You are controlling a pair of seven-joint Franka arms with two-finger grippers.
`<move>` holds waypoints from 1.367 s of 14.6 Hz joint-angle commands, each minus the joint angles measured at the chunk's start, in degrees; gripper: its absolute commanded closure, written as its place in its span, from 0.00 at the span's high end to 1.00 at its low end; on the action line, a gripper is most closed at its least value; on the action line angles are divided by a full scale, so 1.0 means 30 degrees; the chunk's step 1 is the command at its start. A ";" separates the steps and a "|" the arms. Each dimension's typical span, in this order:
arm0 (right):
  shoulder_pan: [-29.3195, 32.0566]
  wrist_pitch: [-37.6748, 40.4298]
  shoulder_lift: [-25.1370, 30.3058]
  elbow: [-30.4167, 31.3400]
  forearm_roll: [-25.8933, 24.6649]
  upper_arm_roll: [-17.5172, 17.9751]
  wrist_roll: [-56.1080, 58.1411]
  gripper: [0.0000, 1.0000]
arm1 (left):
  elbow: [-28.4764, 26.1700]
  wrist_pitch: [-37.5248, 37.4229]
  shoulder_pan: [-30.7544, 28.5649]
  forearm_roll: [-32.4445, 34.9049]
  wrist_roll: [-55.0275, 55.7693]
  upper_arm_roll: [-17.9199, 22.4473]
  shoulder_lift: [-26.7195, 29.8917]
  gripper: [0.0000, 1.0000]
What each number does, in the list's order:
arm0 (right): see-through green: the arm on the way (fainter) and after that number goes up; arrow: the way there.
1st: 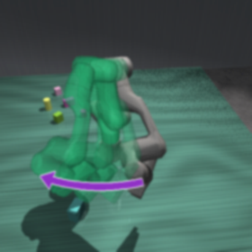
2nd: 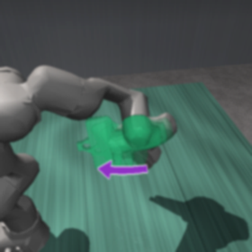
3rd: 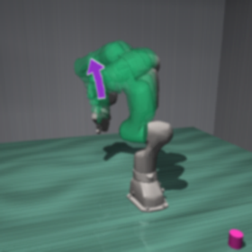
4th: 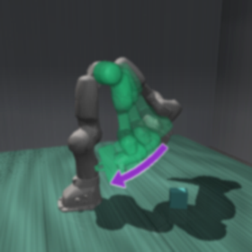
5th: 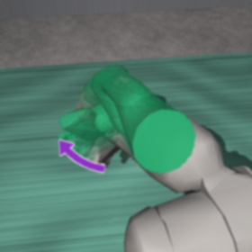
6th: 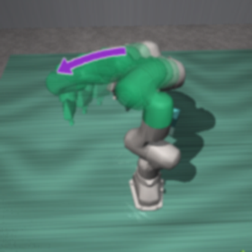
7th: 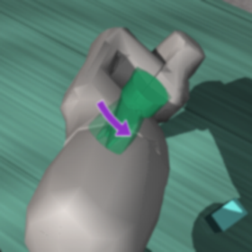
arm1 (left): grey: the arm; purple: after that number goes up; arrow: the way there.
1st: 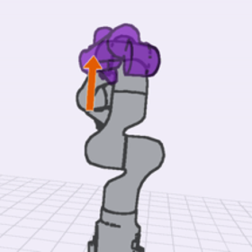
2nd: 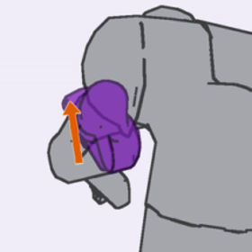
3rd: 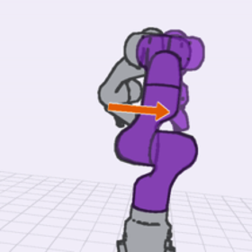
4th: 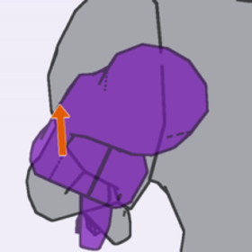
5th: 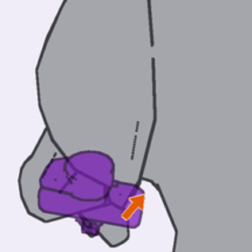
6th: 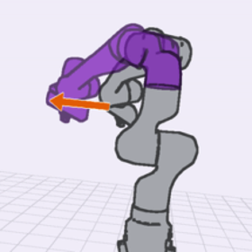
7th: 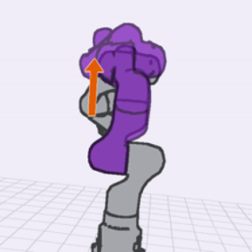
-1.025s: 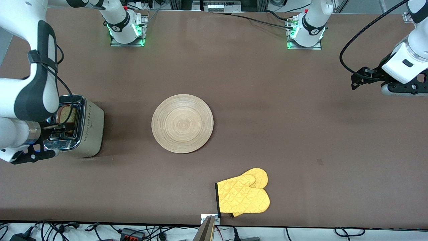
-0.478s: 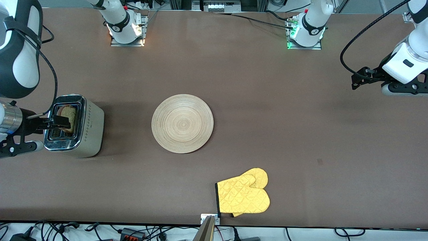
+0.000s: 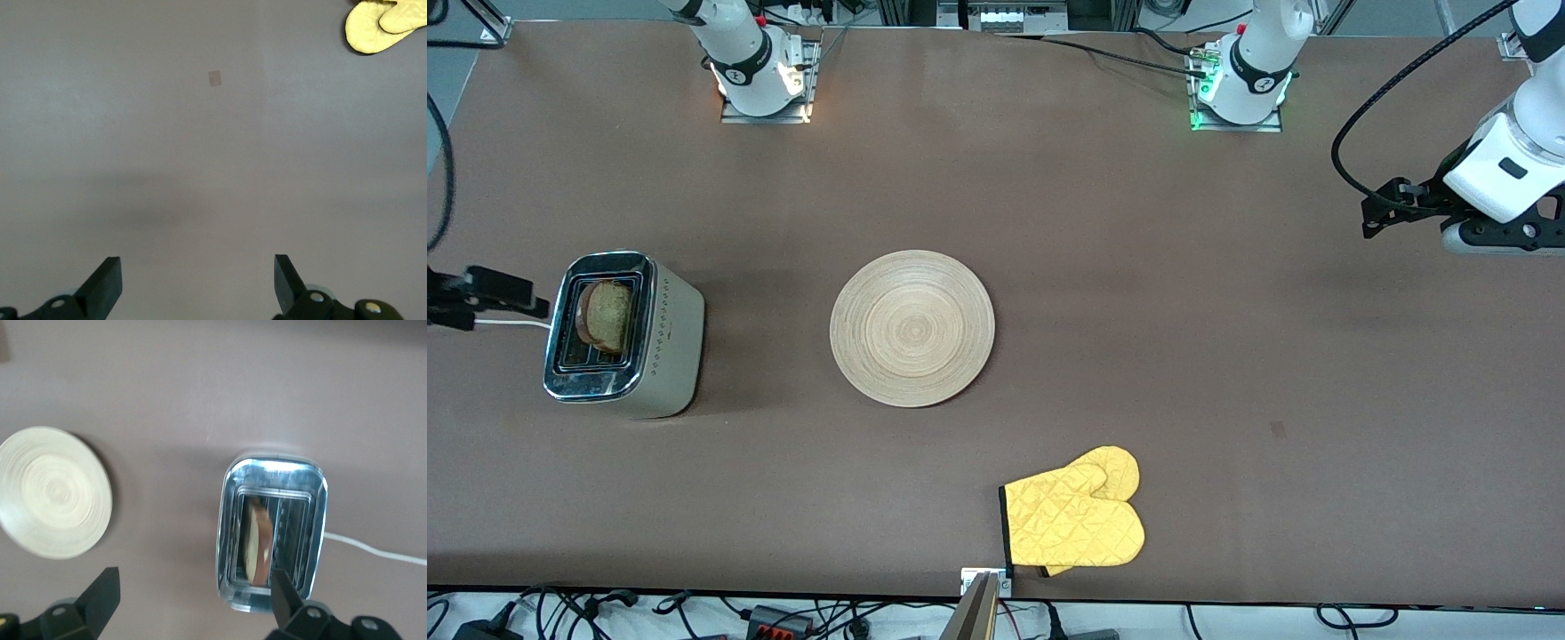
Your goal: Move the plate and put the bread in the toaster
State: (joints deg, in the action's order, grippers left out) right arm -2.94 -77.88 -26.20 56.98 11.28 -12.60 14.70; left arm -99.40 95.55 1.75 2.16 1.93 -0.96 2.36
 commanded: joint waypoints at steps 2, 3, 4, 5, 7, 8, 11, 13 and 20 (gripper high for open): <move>-0.0104 0.0853 0.0324 0.0197 -0.0682 0.0246 -0.0182 1.00 | 0.0202 -0.0296 -0.0086 -0.0133 0.0090 -0.0060 0.0003 1.00; -0.0163 0.0969 0.0324 0.0227 -0.0684 0.0246 -0.0126 1.00 | 0.0202 -0.0296 -0.0086 -0.0162 0.0090 -0.0031 0.0003 1.00; -0.0251 0.0970 0.0323 0.0285 -0.0655 0.0275 -0.0183 1.00 | 0.0202 -0.0296 -0.0086 -0.0133 0.0090 -0.0060 0.0003 1.00; -0.0310 0.0912 0.0323 0.0315 -0.0713 0.0275 -0.0184 1.00 | 0.0202 -0.0296 -0.0086 -0.0162 0.0090 -0.0060 0.0003 1.00; -0.0252 0.0999 0.0323 0.0315 -0.0684 0.0275 -0.0183 1.00 | 0.0173 -0.0296 -0.0086 -0.0162 0.0090 -0.0060 0.0003 1.00; -0.0136 0.1029 0.0323 0.0315 -0.0713 0.0275 -0.0184 1.00 | 0.0202 -0.0296 -0.0086 -0.0162 0.0090 -0.0060 0.0003 1.00; 0.0072 0.1410 0.0498 0.0663 -0.0713 0.0188 -0.0008 1.00 | 0.0202 -0.0325 -0.0086 -0.0162 0.0090 -0.0060 0.0003 1.00; -0.0076 0.1061 0.2450 0.3344 -0.1295 0.0217 -0.0212 1.00 | 0.0202 -0.0325 -0.0086 -0.0162 0.0090 -0.0060 0.0003 1.00; 0.0247 -0.2076 0.7325 0.9748 -0.3783 0.1094 -0.0213 1.00 | 0.0202 -0.0325 -0.0115 -0.0162 0.0061 -0.0060 0.0003 1.00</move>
State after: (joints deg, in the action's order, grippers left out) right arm -2.71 -81.25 -8.70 80.65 2.65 -11.64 14.52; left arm -99.40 95.54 1.73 2.16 1.93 -0.96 2.36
